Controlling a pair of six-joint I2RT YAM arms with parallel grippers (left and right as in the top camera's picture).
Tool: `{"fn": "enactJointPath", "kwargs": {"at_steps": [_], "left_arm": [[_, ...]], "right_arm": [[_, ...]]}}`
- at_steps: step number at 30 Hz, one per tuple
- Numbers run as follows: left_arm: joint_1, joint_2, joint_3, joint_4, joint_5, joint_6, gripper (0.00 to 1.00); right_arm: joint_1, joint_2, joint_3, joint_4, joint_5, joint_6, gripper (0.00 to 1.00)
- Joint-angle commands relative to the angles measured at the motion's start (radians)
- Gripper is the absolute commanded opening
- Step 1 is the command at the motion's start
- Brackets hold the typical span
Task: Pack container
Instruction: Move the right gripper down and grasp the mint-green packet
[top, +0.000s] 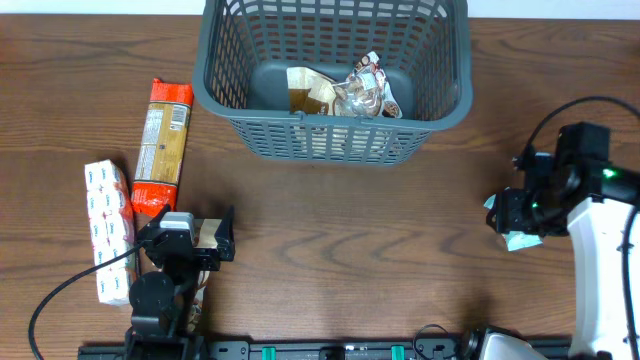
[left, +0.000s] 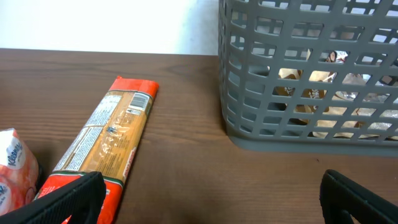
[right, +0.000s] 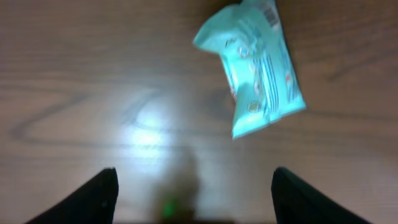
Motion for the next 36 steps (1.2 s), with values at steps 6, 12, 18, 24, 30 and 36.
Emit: {"fn": "enactJointPath", "kwargs": {"at_steps": [6,12,18,24,30,36], "left_arm": [[-0.002,0.0,-0.026,-0.01,-0.007,0.002,0.98],[-0.002,0.0,-0.026,-0.01,-0.007,0.003,0.99],[-0.002,0.0,-0.026,-0.01,-0.007,0.002,0.99],[-0.002,0.0,-0.026,-0.01,-0.007,0.003,0.98],[-0.002,0.0,-0.026,-0.01,-0.007,0.002,0.99],[-0.002,0.0,-0.026,-0.01,-0.007,0.002,0.99]], "right_arm": [[-0.105,0.137,-0.106,0.206,0.093,-0.178,0.64],[-0.136,0.26,-0.106,0.274,0.095,-0.205,0.65],[-0.135,0.347,-0.106,0.333,0.092,-0.216,0.8],[-0.135,0.401,-0.106,0.404,0.035,-0.257,0.69],[-0.135,0.421,-0.106,0.452,-0.006,-0.256,0.38],[-0.123,0.42,-0.093,0.484,-0.091,-0.244,0.01]]}}
